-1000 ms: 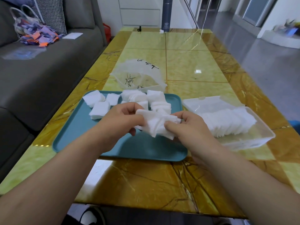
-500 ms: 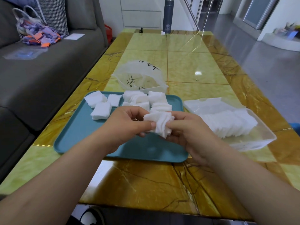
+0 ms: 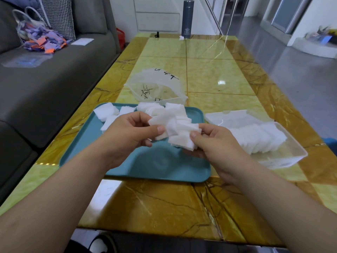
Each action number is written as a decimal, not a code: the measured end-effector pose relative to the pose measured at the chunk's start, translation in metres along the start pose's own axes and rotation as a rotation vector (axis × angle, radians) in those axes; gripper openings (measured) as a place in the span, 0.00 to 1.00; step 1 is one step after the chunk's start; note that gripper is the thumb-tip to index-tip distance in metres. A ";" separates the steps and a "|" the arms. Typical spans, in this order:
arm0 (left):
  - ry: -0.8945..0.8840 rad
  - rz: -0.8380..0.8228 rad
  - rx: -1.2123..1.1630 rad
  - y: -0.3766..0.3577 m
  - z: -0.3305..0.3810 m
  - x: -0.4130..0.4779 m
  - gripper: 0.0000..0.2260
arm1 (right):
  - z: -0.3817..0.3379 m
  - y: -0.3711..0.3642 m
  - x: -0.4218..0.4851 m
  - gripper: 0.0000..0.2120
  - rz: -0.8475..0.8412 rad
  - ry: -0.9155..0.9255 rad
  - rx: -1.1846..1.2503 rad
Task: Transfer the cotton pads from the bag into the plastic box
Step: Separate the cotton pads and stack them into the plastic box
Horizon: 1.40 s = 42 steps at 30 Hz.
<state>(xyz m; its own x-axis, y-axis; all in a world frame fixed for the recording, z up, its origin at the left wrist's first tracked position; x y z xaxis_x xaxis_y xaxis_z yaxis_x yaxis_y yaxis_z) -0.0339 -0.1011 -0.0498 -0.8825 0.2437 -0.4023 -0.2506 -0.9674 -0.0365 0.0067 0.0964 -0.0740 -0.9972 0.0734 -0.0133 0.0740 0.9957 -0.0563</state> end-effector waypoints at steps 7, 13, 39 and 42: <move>-0.037 -0.050 0.241 -0.022 -0.005 -0.003 0.08 | -0.010 -0.016 -0.005 0.14 -0.119 0.035 0.009; -0.058 0.084 0.330 -0.013 -0.012 -0.002 0.16 | -0.012 -0.025 -0.011 0.19 -0.274 0.076 -0.011; -0.135 0.194 0.780 -0.014 -0.037 -0.017 0.11 | 0.005 -0.016 -0.014 0.16 0.077 0.087 -0.379; -0.141 0.208 0.788 -0.012 -0.038 -0.017 0.07 | 0.000 -0.018 -0.011 0.15 0.069 0.117 -0.464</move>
<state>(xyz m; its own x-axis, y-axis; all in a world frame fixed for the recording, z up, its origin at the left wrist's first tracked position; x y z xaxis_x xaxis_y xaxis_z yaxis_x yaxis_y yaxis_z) -0.0014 -0.0964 -0.0771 -0.9701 0.1224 -0.2096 -0.2361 -0.6750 0.6990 0.0160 0.0779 -0.0734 -0.9865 0.1194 0.1125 0.1545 0.9068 0.3922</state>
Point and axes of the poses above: each hand's wrist, its own x-axis towards the middle knuckle, its own y-axis out of the back of the hand, z = x × y, the point moved 10 cm from there along x, towards the middle knuckle, and after that the axes turned 13 degrees about y, right-handed, at the moved point
